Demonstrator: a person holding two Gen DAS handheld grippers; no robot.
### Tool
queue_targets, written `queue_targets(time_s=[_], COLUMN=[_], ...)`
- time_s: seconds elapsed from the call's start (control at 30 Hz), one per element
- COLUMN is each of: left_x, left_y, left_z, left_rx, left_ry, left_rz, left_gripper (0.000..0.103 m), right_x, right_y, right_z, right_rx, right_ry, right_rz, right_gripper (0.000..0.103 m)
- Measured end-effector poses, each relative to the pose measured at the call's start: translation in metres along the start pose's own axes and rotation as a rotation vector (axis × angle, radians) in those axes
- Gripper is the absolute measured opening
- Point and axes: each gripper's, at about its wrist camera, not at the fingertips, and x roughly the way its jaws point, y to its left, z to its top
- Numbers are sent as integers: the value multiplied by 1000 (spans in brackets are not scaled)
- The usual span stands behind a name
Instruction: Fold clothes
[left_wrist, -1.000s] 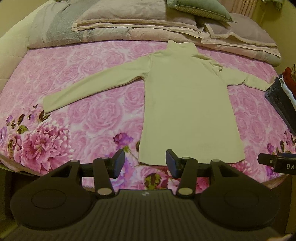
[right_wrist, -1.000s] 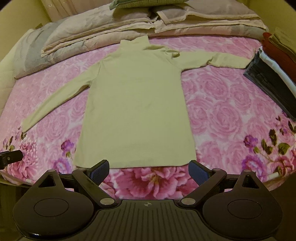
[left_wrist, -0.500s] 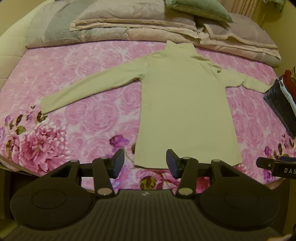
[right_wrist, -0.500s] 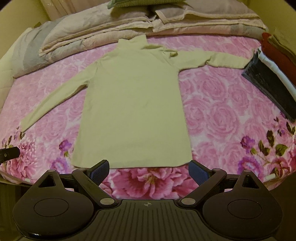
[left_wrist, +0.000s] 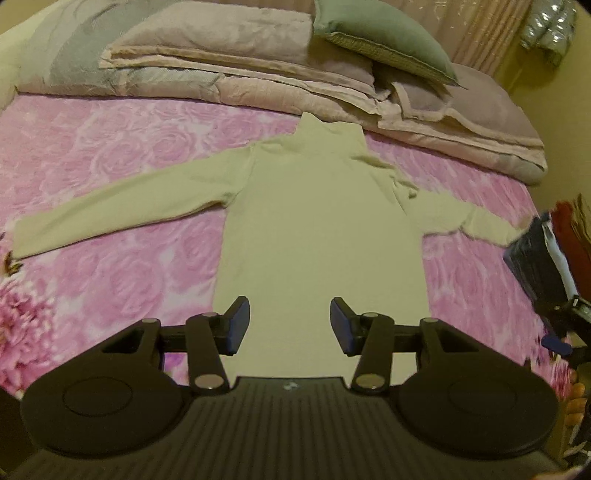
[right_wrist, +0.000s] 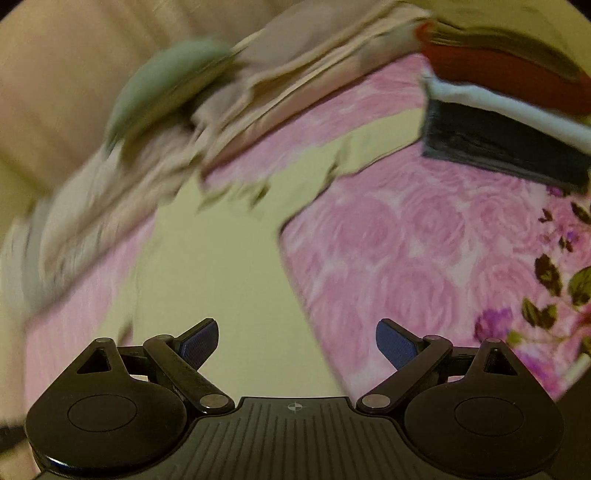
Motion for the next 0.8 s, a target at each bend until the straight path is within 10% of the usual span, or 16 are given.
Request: queue_targets(time_s=[0.17, 0.33, 0.8], left_x=[67, 128, 247], left_y=[-21, -32, -26], left_z=[31, 55, 83], left_rx=[-4, -40, -113], left_ry=[-14, -20, -9], left_rz=[-19, -53, -78], left_gripper=[44, 44, 44], right_x=[55, 112, 254], right_y=[-42, -69, -154], right_z=[62, 106, 161], right_rx=[117, 169, 541], right_ry=[-105, -218, -426], right_rz=[-15, -32, -117], right_gripper=[94, 71, 46])
